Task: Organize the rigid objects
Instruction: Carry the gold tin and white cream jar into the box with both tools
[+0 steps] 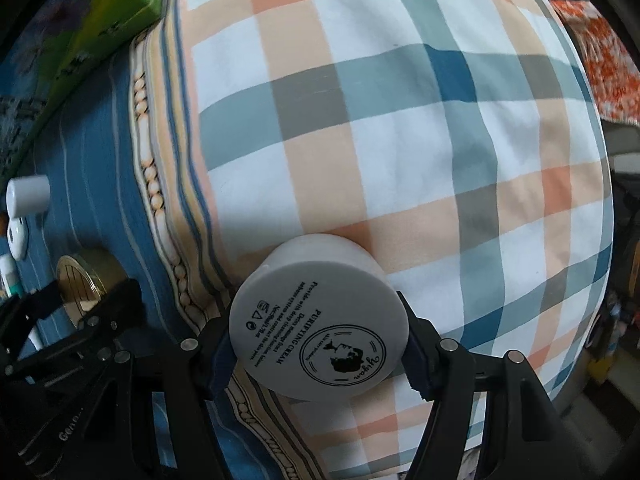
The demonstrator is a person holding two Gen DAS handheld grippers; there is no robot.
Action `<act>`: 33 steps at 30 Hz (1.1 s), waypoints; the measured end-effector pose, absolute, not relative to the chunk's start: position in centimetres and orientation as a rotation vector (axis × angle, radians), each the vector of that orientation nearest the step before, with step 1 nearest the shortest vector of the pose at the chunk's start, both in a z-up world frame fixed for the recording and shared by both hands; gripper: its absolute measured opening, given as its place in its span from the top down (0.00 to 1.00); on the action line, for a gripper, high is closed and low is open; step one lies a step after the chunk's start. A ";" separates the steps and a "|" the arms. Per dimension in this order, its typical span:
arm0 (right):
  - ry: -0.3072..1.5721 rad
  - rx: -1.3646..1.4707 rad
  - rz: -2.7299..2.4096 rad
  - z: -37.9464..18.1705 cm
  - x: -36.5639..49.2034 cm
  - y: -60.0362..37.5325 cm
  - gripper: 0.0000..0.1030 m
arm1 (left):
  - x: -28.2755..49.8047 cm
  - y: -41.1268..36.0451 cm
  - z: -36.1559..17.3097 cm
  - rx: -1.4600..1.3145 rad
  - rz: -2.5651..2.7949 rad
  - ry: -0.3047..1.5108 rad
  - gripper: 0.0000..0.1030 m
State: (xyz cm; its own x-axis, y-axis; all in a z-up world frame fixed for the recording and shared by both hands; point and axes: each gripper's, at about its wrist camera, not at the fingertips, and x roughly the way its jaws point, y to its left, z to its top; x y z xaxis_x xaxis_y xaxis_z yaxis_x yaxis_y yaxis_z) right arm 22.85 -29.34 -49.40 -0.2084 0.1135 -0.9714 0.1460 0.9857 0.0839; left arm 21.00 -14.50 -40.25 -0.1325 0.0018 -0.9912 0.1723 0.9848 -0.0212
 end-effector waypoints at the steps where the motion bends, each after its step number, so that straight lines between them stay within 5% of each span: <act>1: 1.782 0.188 -0.024 -49.2 22.8 -29.1 0.32 | 20.9 -14.1 -40.0 0.124 -0.141 1.695 0.39; 20: 1.489 0.113 0.149 -33.0 22.2 -25.1 0.32 | 17.9 -7.4 -21.7 0.021 -0.138 1.362 0.39; 33: 1.363 0.092 0.234 -25.6 21.9 -22.1 0.32 | 17.4 -4.4 -16.6 -0.048 -0.121 1.244 0.39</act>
State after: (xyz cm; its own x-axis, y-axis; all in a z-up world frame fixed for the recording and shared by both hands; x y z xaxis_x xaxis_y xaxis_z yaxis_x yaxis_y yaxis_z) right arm 21.90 -22.15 -25.59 0.1871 0.2193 -0.9575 -0.1129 0.9731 0.2008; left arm 17.37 -4.37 -16.63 0.3153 -0.1177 -0.9417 0.0659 0.9926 -0.1020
